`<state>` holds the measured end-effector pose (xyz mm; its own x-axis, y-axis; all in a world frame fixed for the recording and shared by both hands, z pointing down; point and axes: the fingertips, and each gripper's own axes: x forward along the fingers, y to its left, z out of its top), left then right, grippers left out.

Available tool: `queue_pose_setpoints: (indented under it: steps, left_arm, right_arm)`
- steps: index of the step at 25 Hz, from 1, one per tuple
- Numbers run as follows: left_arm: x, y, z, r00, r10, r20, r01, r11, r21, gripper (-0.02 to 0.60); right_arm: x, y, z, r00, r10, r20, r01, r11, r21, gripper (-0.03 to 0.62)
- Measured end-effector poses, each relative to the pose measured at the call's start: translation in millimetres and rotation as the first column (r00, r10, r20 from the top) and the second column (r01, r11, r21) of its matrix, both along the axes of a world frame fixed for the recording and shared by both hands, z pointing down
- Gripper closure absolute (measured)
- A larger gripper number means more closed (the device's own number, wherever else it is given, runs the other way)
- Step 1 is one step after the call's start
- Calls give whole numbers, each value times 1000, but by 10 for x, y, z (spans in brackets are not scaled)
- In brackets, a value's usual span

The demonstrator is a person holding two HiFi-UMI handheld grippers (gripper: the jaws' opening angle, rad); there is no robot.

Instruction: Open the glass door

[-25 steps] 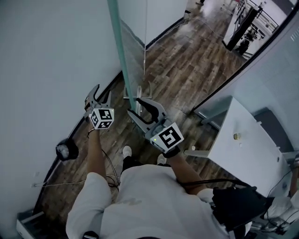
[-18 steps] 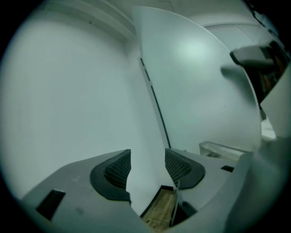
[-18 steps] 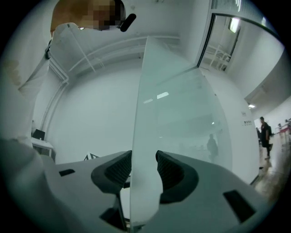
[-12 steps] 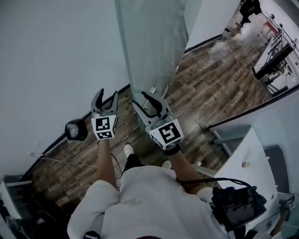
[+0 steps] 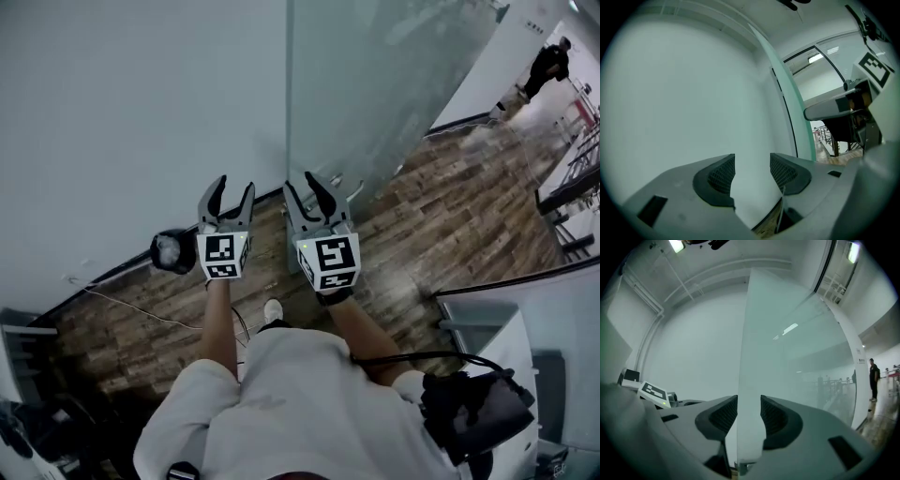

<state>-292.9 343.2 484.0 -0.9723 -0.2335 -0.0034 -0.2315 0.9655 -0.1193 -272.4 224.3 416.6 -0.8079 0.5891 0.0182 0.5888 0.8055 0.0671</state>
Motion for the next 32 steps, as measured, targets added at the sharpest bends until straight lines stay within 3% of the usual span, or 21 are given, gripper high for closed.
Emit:
queue_pose_setpoints:
  steps: [12,19,23,26,28,31,32]
  left_arm:
    - [-710,981,-87,999,-21,27,20,999,37,347]
    - [-1213,1317,-96,997,-70,34,68,996,59,347]
    - [-1494,1514,-188,989,-136,63,129,987,96,347]
    - [-1597,1626,-217,983,-172,62,163,978,127,352]
    - [-1692,1701,-263,980,-190,58,180,972,151,408]
    - [-1809,1767,-289,976,-213,45,203,964,172,578]
    - [-1836,1780,-277,976,-214,40,204,963,179,578]
  right_arm:
    - [-1014,901,-19,995,94,22,-94,996,6,439]
    - [-1677,1386,20,998,54,29,-55,998,33,441]
    - [-2141,1541,22,998,17,57,-19,999,37,532]
    - [-2403,1677,71,998,-24,57,22,999,42,545]
    - [-2611,1784,59,998,-38,54,36,999,35,549]
    - [-2933,1900,85,998,-47,35,46,999,24,550]
    - [-3028,1931,115,998,-50,26,50,999,19,551]
